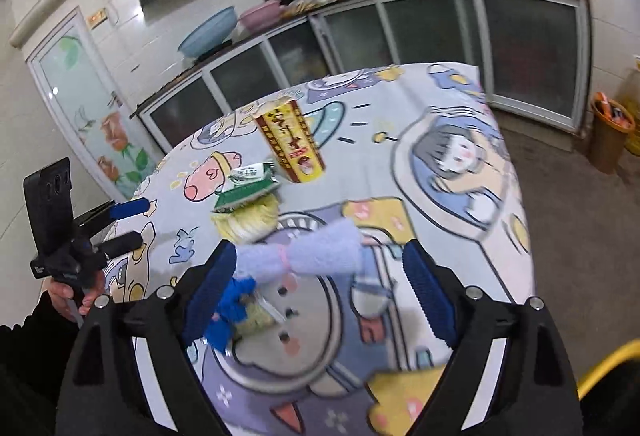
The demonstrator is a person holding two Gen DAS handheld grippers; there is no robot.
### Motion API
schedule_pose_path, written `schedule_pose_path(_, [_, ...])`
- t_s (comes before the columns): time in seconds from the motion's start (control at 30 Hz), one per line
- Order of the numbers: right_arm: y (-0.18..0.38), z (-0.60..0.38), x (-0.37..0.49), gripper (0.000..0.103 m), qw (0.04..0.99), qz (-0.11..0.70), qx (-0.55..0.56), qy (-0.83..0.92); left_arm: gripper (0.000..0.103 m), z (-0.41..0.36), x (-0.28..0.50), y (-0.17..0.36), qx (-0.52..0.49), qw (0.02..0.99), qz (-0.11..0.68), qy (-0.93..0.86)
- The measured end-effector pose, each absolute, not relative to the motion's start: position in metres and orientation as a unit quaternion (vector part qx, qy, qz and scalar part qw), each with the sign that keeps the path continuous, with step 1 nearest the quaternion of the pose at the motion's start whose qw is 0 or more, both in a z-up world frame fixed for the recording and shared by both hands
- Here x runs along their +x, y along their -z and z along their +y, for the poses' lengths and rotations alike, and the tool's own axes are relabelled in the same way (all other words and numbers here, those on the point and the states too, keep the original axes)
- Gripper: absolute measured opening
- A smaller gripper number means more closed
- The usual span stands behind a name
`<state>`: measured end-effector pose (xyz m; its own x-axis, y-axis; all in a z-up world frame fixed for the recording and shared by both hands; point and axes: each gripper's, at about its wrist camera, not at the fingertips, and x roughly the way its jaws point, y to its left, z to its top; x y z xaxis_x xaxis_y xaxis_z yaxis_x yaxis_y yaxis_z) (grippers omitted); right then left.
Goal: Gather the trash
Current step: 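Return both tools to the trash on the table, then grasp the blue glove with the left tool while the right tool grasps white mesh sleeve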
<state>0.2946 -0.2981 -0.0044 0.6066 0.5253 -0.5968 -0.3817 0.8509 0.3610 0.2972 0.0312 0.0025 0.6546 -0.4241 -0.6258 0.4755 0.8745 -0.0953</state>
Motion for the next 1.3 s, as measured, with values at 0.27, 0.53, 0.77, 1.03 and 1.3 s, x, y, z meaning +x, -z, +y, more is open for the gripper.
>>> schedule_pose_path(0.27, [0.018,-0.294,0.314,0.083,0.882,0.385,0.108,-0.248,0.093,0.03,0.312,0.018,0.033,0.894,0.357,0.271])
schedule_pose_path(0.53, [0.037,-0.296,0.303,0.083,0.878,0.404,0.069,-0.249,0.093,0.018,0.283,0.03,0.025,0.88,0.363,0.305])
schedule_pose_path(0.77, [0.053,-0.29,0.326,0.079,0.854,0.432,0.083,-0.276,0.093,-0.009,0.259,0.041,0.011,0.868,0.376,0.323])
schedule_pose_path(1.03, [0.063,-0.268,0.344,0.079,0.852,0.438,0.057,-0.28,0.093,-0.029,0.271,0.06,-0.018,0.854,0.406,0.323])
schedule_pose_path(1.3, [0.06,-0.266,0.344,0.079,0.859,0.426,0.05,-0.281,0.093,-0.023,0.263,0.029,-0.025,0.876,0.375,0.302])
